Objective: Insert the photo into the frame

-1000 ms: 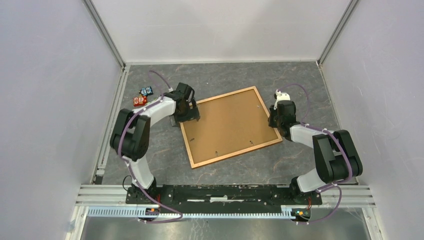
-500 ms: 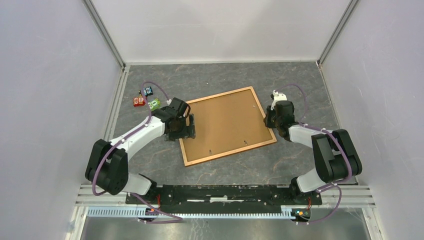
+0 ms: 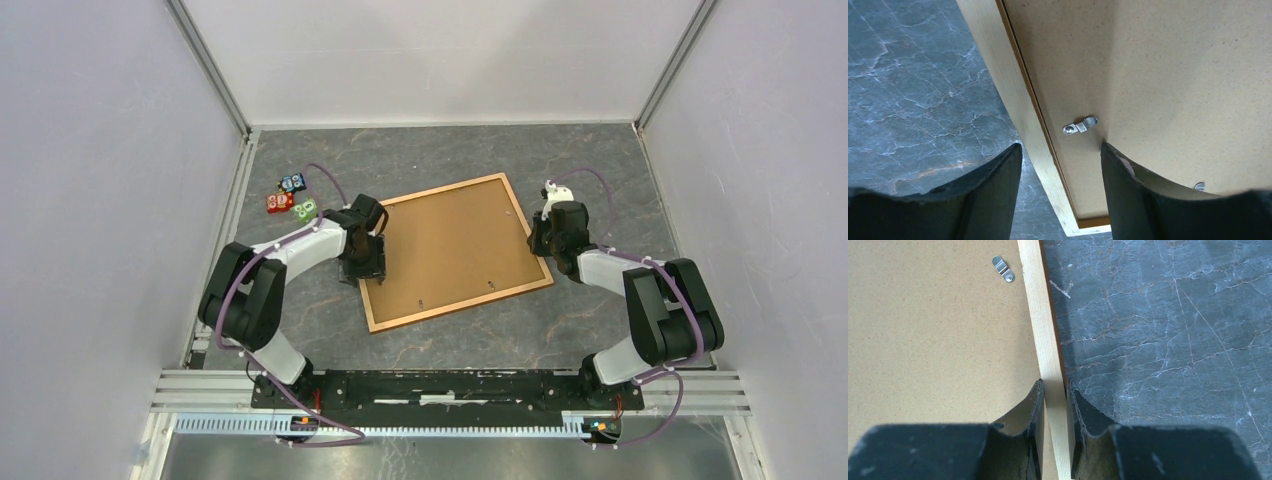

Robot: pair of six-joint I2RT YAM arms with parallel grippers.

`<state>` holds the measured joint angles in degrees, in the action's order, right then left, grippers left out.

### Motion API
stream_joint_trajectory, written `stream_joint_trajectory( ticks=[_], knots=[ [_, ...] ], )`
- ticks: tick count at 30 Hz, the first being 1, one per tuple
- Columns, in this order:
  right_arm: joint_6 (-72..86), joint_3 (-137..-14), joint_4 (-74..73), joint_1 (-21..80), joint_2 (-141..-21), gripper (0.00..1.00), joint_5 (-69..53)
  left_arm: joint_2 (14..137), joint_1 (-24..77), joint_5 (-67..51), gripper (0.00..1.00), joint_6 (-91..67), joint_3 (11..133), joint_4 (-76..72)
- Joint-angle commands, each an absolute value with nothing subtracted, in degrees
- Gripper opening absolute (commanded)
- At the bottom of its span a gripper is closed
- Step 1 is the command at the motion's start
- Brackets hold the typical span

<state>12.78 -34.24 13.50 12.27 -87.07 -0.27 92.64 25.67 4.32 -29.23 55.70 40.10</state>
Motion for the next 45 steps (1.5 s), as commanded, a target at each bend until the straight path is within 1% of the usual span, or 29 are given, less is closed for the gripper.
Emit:
stream_joint_trajectory(
  ticks=[1,7,10,13,14,15,16,17,21,24,30,36,38,43,45],
  knots=[
    [13.4,-33.7,13.4,12.4,-87.0,0.0,-2.4,93.9,25.6,5.1,0.61,-27.5,57.6,38.9],
    [13.1,-33.6,13.7,12.4,-87.0,0.0,-3.2,95.9,25.6,7.7,0.52,-29.0,58.3,37.4],
    [13.0,-33.6,13.8,12.3,-87.1,0.0,-3.5,96.9,25.6,8.9,0.51,-30.8,58.6,36.5],
    [13.1,-33.7,14.0,12.4,-87.3,0.0,-3.8,97.8,25.4,10.5,0.43,-32.4,58.7,35.7],
    [12.9,-33.8,13.9,12.3,-87.5,0.0,-3.9,98.2,25.4,10.8,0.43,-32.8,58.8,35.3],
    [12.9,-33.8,14.0,12.3,-87.5,0.0,-3.9,98.7,25.3,11.0,0.46,-33.3,58.9,35.2],
    [12.9,-33.8,13.9,12.4,-87.5,0.0,-4.1,99.2,25.3,11.1,0.54,-34.0,59.3,35.2],
    [13.0,-33.8,14.1,12.4,-87.6,0.0,-4.2,99.7,25.2,10.8,0.56,-34.4,59.5,35.1],
    [12.8,-34.0,14.2,12.3,-87.8,0.0,-4.7,100.2,25.1,9.3,0.57,-34.6,59.6,34.0],
    [12.7,-34.1,14.2,12.4,-87.9,0.0,-5.0,99.9,25.1,10.4,0.57,-34.4,59.5,34.5],
    [12.8,-34.0,14.3,12.4,-87.9,0.0,-5.1,99.9,23.5,11.6,0.44,-35.1,57.9,34.0],
    [12.7,-33.9,14.6,12.3,-87.8,0.0,-5.6,99.3,21.6,11.3,0.37,-37.9,57.3,33.0],
    [12.7,-33.9,14.7,12.4,-87.9,0.0,-5.8,99.4,21.3,11.0,0.33,-40.3,57.5,33.0],
    [12.8,-33.9,14.7,12.4,-87.8,0.0,-6.0,98.3,20.9,13.2,0.2,-48.8,56.1,33.6],
    [12.7,-33.8,14.7,12.3,-87.7,0.0,-6.0,97.5,21.0,13.5,0.12,-52.4,55.1,34.1]
  ],
)
